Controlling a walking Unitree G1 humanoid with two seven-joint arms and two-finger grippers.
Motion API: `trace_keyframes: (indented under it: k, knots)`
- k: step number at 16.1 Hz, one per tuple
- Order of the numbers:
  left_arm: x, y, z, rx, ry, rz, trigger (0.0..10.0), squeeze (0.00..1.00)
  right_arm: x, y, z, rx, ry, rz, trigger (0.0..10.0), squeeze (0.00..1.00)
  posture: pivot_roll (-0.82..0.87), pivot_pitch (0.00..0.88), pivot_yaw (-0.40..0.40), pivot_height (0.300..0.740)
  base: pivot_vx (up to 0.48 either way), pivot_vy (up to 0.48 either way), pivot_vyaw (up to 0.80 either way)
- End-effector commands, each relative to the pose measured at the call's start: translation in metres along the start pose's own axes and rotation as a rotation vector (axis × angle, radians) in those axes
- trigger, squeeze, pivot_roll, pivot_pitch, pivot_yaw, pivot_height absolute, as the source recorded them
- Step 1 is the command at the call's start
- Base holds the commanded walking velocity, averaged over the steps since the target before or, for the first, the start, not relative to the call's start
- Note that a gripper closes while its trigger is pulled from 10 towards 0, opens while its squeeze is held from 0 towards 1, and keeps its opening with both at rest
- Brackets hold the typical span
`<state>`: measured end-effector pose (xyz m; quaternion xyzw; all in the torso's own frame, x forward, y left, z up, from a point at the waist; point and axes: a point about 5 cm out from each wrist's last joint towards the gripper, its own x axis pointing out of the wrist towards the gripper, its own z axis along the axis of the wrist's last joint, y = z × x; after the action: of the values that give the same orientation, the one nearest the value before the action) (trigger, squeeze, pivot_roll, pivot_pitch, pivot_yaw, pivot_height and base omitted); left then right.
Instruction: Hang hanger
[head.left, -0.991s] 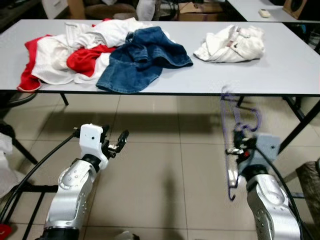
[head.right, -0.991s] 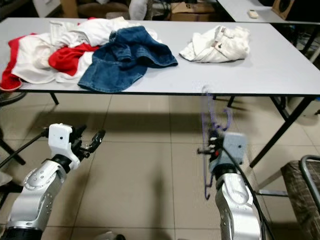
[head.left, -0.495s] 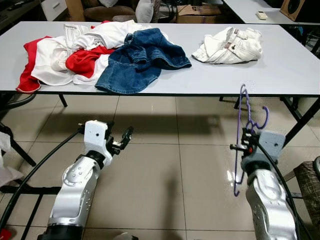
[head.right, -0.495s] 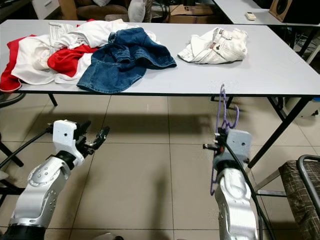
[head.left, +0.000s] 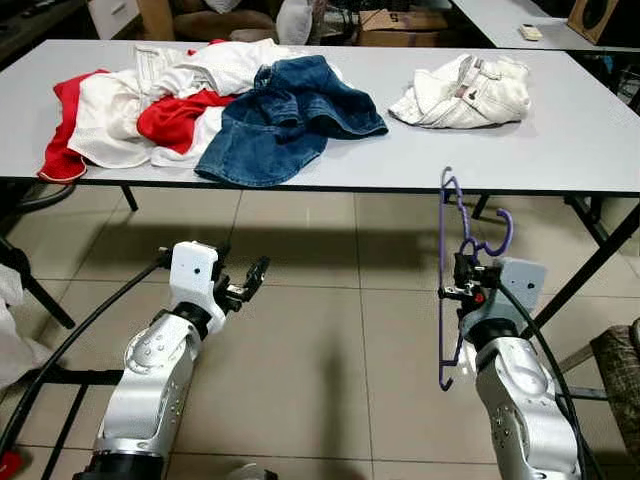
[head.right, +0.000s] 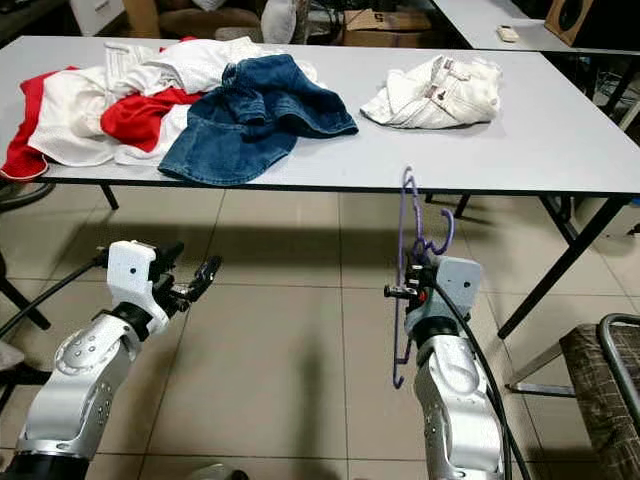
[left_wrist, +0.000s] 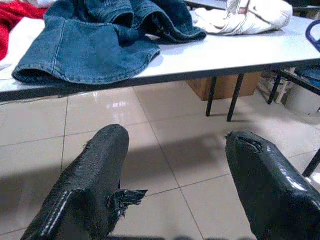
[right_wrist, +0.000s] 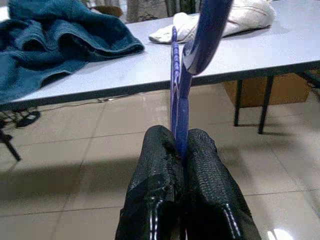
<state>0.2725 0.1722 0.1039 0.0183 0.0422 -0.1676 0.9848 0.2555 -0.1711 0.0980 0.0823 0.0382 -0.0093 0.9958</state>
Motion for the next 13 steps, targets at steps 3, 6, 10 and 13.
trace_keyframes:
  k: [3, 6, 10, 13]
  knots:
    - [-0.0001, 0.0004, 0.0043, 0.006, -0.013, 0.004, 10.0, 0.0, 0.0001, -0.0011, 0.0069, 0.027, 0.0, 0.058, 10.0, 0.0, -0.09, 0.05, -0.004, 0.74, 0.0, 0.0, 0.0]
    - [-0.0007, 0.0009, 0.0047, 0.008, -0.014, 0.01, 10.0, 0.0, 0.0004, -0.0005, 0.008, 0.023, -0.001, 0.073, 10.0, 0.0, -0.09, 0.052, -0.007, 0.74, 0.0, 0.0, 0.0]
    - [-0.001, -0.0008, 0.0051, 0.005, -0.015, 0.008, 10.0, 0.0, -0.0005, -0.0001, 0.0084, 0.024, 0.004, 0.086, 10.0, 0.0, -0.09, 0.056, -0.007, 0.74, 0.0, -0.278, 0.0]
    - [-0.0012, -0.0013, 0.0048, 0.008, -0.013, 0.005, 10.0, 0.0, -0.0007, -0.0004, 0.0085, 0.02, 0.004, 0.085, 10.0, 0.0, -0.09, 0.056, -0.007, 0.74, 0.0, -0.305, 0.0]
